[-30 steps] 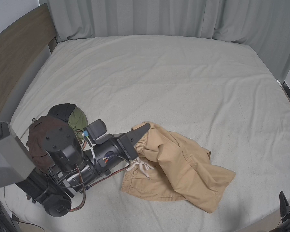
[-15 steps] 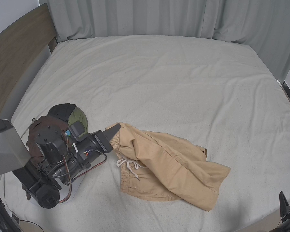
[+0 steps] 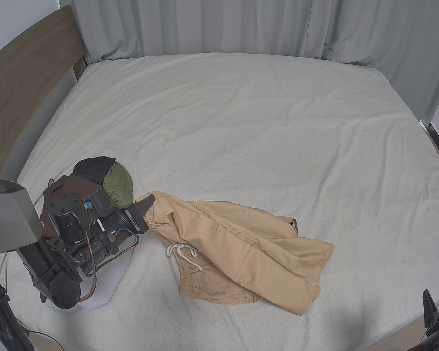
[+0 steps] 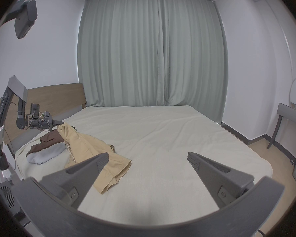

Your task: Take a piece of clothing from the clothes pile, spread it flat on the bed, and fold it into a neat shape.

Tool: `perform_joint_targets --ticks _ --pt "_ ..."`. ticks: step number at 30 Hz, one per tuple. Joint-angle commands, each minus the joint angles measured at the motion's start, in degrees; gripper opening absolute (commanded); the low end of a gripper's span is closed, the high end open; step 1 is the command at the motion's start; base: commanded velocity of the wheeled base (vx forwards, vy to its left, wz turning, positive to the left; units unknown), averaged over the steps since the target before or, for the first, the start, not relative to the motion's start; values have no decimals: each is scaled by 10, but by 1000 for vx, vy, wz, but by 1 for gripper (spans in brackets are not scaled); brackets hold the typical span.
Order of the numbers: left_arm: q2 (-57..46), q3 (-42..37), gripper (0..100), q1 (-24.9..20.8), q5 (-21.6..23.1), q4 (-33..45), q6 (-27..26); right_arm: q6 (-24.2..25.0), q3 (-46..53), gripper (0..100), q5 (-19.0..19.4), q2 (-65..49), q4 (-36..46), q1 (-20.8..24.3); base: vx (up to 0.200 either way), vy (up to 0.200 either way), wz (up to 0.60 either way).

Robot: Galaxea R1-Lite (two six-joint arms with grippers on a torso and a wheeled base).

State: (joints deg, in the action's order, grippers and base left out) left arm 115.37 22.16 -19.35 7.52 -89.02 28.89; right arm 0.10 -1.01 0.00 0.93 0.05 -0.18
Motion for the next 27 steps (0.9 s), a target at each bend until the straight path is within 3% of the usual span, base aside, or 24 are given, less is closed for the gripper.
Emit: perform_joint_targets --ticks 1,27 --pt "47 17 0 6 -1 -1 -14 0 10 100 0 -2 0 0 0 0 0" --pt "65 17 0 20 0 -2 -25 -15 10 100 6 -2 0 0 0 0 0"
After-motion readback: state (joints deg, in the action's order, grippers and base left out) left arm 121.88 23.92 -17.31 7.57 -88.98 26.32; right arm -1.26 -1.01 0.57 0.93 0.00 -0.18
